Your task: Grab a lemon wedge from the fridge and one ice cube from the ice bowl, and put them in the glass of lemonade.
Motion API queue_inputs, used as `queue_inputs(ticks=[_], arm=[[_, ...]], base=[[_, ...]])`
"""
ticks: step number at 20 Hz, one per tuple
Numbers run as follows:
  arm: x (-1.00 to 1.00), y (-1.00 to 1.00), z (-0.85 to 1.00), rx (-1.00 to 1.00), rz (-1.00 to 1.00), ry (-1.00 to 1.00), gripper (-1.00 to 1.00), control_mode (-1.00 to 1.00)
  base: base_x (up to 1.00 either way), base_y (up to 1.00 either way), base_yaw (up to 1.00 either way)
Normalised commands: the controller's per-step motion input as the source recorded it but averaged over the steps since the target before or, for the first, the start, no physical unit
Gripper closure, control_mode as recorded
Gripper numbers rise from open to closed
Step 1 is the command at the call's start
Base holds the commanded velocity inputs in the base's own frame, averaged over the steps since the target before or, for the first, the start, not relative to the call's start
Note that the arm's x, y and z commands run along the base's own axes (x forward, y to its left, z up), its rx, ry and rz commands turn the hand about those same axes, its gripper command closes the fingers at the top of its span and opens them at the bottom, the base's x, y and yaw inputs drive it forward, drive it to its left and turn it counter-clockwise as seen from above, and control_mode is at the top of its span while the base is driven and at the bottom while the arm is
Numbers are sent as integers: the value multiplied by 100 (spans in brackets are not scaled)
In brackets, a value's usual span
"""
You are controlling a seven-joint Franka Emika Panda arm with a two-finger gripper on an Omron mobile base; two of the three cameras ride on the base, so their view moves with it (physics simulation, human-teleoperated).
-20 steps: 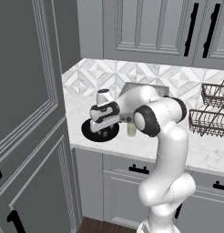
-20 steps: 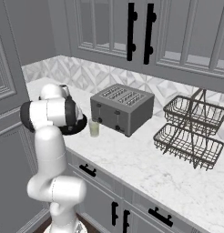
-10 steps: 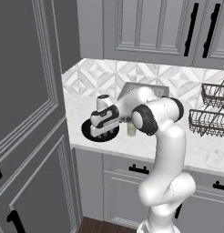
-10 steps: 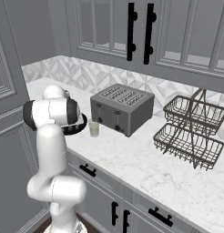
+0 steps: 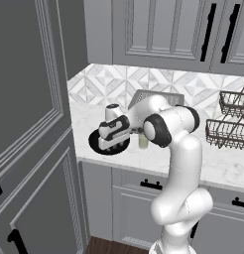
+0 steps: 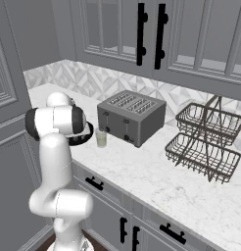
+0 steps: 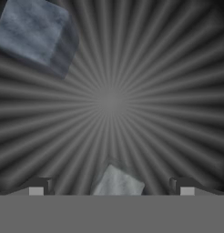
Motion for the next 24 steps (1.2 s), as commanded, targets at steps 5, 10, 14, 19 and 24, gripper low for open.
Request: queue_inputs(ticks=[5,10,14,19,24], arm=[[0,0,-4,0,0,0,-100,-100],[0,0,0,0,0,0,-100,-100],[0,0,-1,0,0,0,-100,-100],[0,0,0,0,0,0,-100,-100],[2,0,-36,0,0,0,-100,-100]], base=[[0,0,0],[0,0,0],[0,0,0],[0,0,0],[0,0,0]])
